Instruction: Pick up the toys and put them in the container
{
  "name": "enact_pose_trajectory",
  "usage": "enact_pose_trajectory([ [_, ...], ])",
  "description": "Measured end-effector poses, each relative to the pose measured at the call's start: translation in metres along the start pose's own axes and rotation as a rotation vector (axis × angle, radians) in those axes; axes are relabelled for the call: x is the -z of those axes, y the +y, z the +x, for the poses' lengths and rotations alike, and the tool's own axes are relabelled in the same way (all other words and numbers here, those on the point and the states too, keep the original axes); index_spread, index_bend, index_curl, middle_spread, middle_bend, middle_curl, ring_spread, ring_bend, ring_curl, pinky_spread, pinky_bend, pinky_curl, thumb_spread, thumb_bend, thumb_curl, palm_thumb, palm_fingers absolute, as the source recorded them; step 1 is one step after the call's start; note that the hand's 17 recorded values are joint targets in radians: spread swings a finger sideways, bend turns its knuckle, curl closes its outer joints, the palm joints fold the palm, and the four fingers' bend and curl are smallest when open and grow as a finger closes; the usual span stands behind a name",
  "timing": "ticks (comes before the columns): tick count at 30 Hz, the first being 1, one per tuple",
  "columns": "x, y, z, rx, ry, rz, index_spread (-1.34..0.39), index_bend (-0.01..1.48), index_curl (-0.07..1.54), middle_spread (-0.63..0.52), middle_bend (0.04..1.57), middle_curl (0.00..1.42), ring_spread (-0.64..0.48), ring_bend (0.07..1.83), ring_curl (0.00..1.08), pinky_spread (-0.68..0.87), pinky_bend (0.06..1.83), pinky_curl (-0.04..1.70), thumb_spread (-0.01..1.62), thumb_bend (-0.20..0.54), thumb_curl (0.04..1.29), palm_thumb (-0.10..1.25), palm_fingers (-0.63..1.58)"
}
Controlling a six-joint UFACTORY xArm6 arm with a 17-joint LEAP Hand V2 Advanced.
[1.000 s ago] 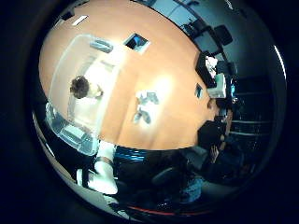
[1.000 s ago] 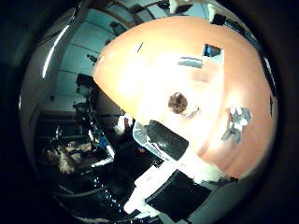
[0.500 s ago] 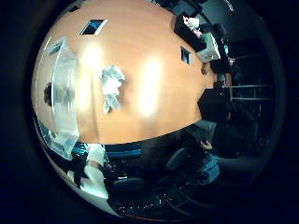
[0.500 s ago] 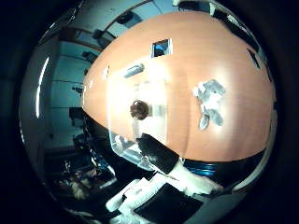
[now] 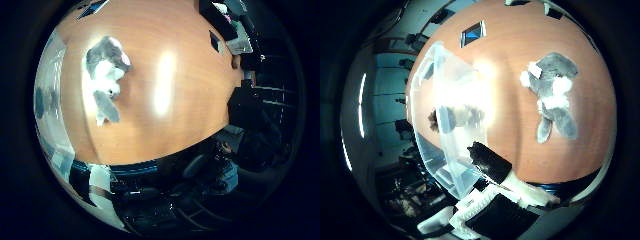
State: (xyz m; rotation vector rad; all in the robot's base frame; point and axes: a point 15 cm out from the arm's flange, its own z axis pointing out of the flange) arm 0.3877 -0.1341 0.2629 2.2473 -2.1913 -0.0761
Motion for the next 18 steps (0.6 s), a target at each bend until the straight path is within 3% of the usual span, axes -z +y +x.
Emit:
enact_pose_trajectory([
  [18,-0.092,-0.007,0.039,-0.016,0.006,-0.161,-0.26,0.16,0.28,0.07,0.25,0.34,0.2,0.4,0.21,0.51,0.49,0.28,1.11,-0.022,0.27,0.45,0.23],
])
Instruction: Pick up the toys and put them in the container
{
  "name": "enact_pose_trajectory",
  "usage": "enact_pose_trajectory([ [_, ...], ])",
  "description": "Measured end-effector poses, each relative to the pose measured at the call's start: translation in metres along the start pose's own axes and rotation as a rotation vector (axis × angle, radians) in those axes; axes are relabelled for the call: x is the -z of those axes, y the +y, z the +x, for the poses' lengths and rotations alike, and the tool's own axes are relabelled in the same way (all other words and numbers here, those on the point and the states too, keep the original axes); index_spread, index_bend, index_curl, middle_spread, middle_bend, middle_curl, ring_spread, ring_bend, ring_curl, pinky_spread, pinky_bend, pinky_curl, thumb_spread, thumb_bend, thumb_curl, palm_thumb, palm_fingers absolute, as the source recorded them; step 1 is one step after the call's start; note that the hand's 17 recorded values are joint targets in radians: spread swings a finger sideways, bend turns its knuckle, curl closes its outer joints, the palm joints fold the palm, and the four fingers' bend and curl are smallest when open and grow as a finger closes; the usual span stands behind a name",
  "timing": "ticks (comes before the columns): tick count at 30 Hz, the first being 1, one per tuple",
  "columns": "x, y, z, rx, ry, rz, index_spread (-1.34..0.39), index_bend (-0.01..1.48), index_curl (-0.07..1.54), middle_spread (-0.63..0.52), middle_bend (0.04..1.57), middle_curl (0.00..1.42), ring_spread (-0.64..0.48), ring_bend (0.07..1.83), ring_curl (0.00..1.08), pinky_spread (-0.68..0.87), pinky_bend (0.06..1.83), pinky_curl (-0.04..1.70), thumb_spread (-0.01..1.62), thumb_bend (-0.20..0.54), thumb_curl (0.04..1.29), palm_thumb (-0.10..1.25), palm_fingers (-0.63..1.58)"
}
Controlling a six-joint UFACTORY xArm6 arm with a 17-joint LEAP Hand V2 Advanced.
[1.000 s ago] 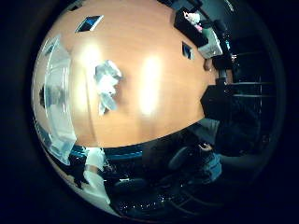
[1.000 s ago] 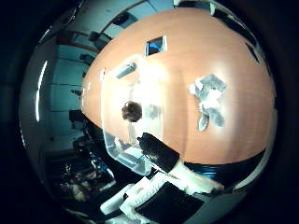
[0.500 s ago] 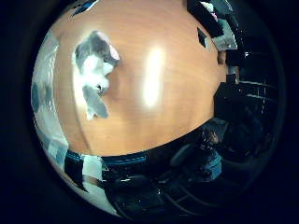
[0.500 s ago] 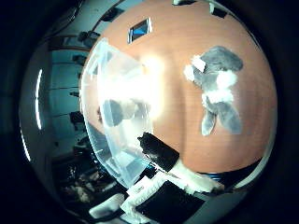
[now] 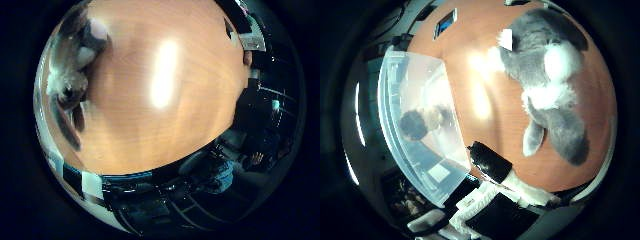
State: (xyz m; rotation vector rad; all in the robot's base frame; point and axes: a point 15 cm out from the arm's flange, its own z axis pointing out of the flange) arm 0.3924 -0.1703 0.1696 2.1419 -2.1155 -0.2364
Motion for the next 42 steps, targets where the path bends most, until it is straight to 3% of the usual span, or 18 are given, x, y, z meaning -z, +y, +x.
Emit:
enact_pose_trajectory([
  [6,-0.013,-0.006,0.0,0.01,0.001,-0.011,-0.25,0.15,0.28,0.01,0.31,0.36,0.17,0.4,0.21,0.52,0.5,0.27,1.1,-0.016,0.28,0.5,0.33],
  [11,-0.022,-0.006,0.0,0.046,0.035,-0.044,-0.29,0.18,0.29,-0.15,0.44,0.41,-0.03,0.52,0.23,0.46,0.48,0.23,1.06,-0.006,0.31,0.63,0.57],
  [14,-0.024,-0.007,-0.003,0.062,0.046,-0.053,-0.33,0.19,0.32,-0.25,0.54,0.47,-0.22,0.71,0.29,0.21,0.55,0.22,1.02,-0.008,0.33,0.74,0.82],
  [15,-0.024,-0.007,-0.003,0.065,0.048,-0.054,-0.34,0.2,0.34,-0.27,0.54,0.48,-0.25,0.74,0.31,0.14,0.59,0.24,1.01,-0.007,0.34,0.76,0.87],
  [17,-0.024,-0.007,-0.002,0.08,0.067,-0.063,-0.41,0.26,0.4,-0.33,0.61,0.55,-0.32,0.85,0.37,-0.17,0.75,0.29,0.97,-0.01,0.36,0.84,1.07],
  [19,-0.028,-0.006,0.0,0.092,0.08,-0.077,-0.45,0.32,0.48,-0.36,0.7,0.63,-0.33,0.94,0.43,-0.33,0.87,0.34,0.95,-0.012,0.37,0.89,1.14],
  [28,-0.026,-0.003,0.007,0.121,0.115,-0.093,-0.47,0.8,0.91,-0.34,1.06,0.95,-0.27,1.32,0.66,-0.27,1.29,0.62,0.87,-0.008,0.48,1.09,1.08],
  [32,-0.002,0.007,0.011,0.104,0.124,-0.077,-0.42,0.87,1.0,-0.31,1.15,1.01,-0.26,1.35,0.71,-0.22,1.34,0.71,0.83,-0.01,0.56,1.14,1.03],
  [42,0.093,0.046,0.013,0.066,0.148,-0.008,-0.36,0.93,1.08,-0.26,1.21,1.06,-0.25,1.37,0.79,-0.19,1.34,0.84,0.74,-0.018,0.68,1.11,0.97],
])
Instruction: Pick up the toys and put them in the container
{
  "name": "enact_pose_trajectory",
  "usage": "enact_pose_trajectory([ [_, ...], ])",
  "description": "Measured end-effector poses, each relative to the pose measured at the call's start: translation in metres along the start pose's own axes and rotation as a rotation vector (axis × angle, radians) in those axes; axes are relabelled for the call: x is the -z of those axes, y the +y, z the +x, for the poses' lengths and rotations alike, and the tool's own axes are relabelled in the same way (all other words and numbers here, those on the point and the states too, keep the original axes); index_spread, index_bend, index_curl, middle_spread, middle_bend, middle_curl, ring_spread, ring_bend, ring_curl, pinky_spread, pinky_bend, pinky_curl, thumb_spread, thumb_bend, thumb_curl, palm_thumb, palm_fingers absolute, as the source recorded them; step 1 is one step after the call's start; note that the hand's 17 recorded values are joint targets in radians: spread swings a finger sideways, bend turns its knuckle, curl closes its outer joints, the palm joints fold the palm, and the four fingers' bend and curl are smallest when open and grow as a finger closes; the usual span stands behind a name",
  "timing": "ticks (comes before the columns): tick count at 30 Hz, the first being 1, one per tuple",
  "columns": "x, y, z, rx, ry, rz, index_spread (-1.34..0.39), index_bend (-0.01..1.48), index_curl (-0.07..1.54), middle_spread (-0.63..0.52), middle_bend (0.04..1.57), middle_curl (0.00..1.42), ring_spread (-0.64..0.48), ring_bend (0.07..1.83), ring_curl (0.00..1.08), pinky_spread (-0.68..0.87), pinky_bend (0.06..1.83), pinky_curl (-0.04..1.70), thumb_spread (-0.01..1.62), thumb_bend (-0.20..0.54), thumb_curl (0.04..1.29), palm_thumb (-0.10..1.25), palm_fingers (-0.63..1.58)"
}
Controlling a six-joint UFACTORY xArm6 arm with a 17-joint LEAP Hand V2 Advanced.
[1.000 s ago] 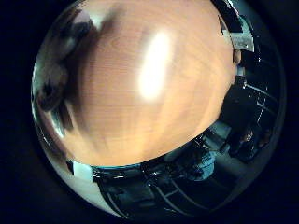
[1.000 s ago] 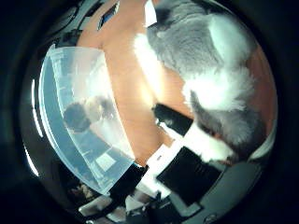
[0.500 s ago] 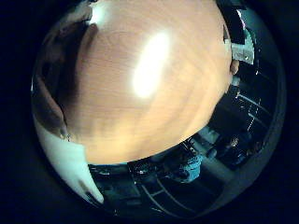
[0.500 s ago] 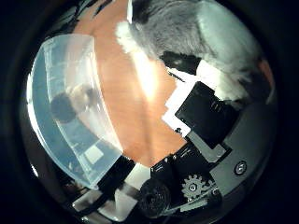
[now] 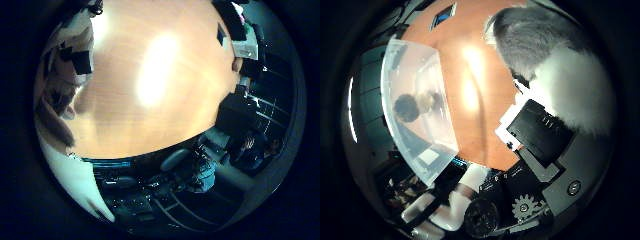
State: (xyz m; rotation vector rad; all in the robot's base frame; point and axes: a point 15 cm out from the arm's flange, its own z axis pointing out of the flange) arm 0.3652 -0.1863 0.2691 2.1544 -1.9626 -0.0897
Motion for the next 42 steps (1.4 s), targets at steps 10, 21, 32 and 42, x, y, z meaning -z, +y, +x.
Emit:
enact_pose_trajectory([
  [10,0.133,0.041,-0.011,-0.015,0.053,0.106,-0.34,0.94,1.1,-0.23,1.23,1.06,-0.26,1.36,0.84,-0.19,1.31,0.93,0.73,-0.02,0.74,1.1,0.95],
  [21,0.239,0.061,-0.117,0.157,0.077,0.215,-0.33,0.93,1.11,-0.22,1.23,1.06,-0.26,1.35,0.86,-0.2,1.28,0.99,0.74,-0.019,0.76,1.09,0.95],
  [32,0.27,0.071,-0.222,0.283,0.08,0.273,-0.34,0.91,1.12,-0.22,1.21,1.07,-0.26,1.34,0.86,-0.21,1.25,1.02,0.75,-0.018,0.76,1.09,0.97],
  [42,0.278,0.079,-0.281,0.365,0.079,0.309,-0.34,0.89,1.13,-0.22,1.19,1.08,-0.26,1.33,0.86,-0.21,1.22,1.04,0.75,-0.016,0.77,1.09,0.98],
])
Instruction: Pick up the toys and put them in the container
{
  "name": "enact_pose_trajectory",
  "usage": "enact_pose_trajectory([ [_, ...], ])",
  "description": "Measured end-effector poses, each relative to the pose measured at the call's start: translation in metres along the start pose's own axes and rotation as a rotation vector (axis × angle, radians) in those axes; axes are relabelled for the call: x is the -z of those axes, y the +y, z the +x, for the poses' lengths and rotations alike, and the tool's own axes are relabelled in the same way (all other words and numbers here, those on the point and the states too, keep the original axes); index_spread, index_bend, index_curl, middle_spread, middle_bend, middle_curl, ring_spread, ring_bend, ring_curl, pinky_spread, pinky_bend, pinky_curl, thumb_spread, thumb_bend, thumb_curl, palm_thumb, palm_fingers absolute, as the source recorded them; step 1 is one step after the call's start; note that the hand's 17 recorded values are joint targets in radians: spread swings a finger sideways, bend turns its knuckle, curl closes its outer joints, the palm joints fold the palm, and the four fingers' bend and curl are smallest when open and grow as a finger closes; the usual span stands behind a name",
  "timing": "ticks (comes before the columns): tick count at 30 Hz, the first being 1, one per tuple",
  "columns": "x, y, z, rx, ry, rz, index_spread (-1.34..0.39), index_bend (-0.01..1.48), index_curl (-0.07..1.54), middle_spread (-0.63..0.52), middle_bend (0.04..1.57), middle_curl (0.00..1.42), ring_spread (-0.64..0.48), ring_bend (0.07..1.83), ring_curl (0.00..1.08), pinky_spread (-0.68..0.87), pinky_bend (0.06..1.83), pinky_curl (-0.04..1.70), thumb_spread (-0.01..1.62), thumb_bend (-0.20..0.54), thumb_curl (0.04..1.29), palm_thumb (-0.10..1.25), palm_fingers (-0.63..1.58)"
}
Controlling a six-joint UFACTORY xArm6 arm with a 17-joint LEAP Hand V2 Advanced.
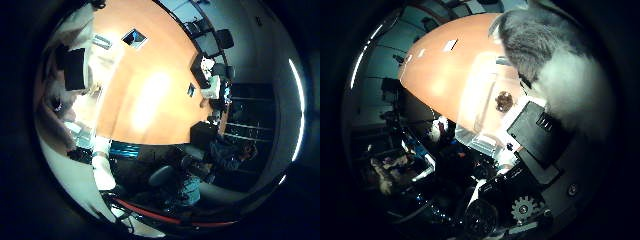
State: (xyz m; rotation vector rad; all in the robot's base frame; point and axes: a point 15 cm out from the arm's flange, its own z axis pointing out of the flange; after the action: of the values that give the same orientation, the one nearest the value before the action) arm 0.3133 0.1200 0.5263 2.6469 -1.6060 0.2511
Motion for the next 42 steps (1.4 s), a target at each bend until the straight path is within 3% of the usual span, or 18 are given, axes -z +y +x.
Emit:
enact_pose_trajectory([
  [16,0.008,-0.014,-0.043,0.076,-0.013,0.039,-0.34,0.88,1.13,-0.23,1.16,1.1,-0.26,1.31,0.87,-0.22,1.19,1.06,0.75,-0.021,0.77,1.08,1.0],
  [21,0.011,-0.016,-0.042,0.073,-0.014,0.053,-0.34,0.84,1.1,-0.24,1.1,1.07,-0.26,1.3,0.84,-0.23,1.15,1.03,1.03,-0.032,0.65,0.9,1.04],
  [24,0.012,-0.015,-0.042,0.075,-0.014,0.057,-0.37,0.57,1.0,-0.25,1.01,0.96,-0.27,1.19,0.73,-0.35,1.02,0.9,1.16,-0.034,0.49,0.72,0.97],
  [28,0.013,-0.014,-0.043,0.084,-0.018,0.06,-0.42,0.17,0.84,-0.27,0.86,0.87,-0.29,1.17,0.66,-0.4,0.95,0.82,1.17,-0.033,0.38,0.59,0.65],
  [30,0.013,-0.014,-0.046,0.088,-0.028,0.059,-0.43,0.17,0.78,-0.27,0.81,0.83,-0.29,1.13,0.65,-0.33,0.9,0.82,1.16,-0.032,0.34,0.55,0.47],
  [31,0.013,-0.013,-0.047,0.091,-0.035,0.058,-0.43,0.17,0.72,-0.25,0.74,0.79,-0.26,1.04,0.61,-0.21,0.87,0.82,1.15,-0.034,0.32,0.52,0.31],
  [35,0.015,-0.011,-0.052,0.102,-0.055,0.061,-0.42,0.18,0.58,-0.16,0.54,0.66,-0.15,0.88,0.52,0.11,0.87,0.78,1.12,-0.029,0.29,0.46,0.14],
  [37,0.016,-0.01,-0.052,0.102,-0.056,0.065,-0.41,0.18,0.51,-0.11,0.48,0.6,-0.08,0.81,0.47,0.27,0.85,0.74,1.11,-0.025,0.27,0.44,0.13],
  [42,0.019,-0.008,-0.051,0.1,-0.059,0.076,-0.4,0.17,0.42,-0.06,0.43,0.51,-0.01,0.75,0.41,0.43,0.78,0.66,1.1,-0.022,0.26,0.43,0.16],
])
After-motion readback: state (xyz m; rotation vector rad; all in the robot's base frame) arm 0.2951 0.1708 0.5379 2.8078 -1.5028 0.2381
